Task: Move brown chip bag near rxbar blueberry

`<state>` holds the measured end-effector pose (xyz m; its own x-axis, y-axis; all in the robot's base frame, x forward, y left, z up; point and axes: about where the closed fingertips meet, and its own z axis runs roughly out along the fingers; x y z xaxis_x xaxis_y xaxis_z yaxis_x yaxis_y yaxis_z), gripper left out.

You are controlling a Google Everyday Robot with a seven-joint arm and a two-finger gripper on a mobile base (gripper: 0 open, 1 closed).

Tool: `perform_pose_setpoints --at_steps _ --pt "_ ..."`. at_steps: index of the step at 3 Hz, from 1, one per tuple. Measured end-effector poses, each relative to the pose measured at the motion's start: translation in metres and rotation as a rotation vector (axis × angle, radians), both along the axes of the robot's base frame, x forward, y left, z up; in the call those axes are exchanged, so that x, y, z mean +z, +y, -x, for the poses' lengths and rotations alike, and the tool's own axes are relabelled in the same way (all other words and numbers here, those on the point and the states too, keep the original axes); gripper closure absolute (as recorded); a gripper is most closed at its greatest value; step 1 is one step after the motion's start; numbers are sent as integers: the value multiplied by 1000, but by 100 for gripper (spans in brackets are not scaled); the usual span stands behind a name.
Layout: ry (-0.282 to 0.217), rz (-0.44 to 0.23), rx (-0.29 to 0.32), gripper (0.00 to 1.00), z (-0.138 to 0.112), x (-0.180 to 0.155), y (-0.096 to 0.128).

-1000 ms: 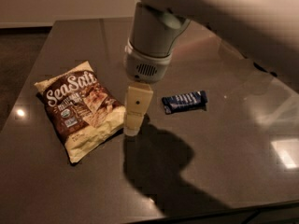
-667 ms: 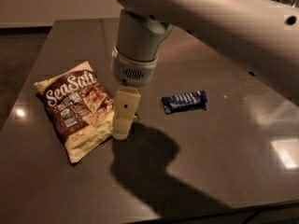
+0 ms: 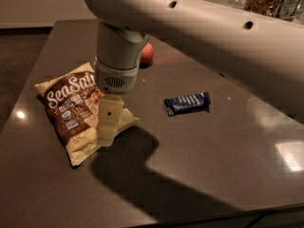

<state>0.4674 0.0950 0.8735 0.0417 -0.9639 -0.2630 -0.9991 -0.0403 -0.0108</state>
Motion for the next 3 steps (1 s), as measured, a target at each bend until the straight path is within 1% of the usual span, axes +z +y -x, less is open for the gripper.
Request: perform_pose_setpoints --at_steps 2,3 --pt "-21 50 -30 0 -19 -19 10" --pt "-28 78 -30 18 -24 -24 10"
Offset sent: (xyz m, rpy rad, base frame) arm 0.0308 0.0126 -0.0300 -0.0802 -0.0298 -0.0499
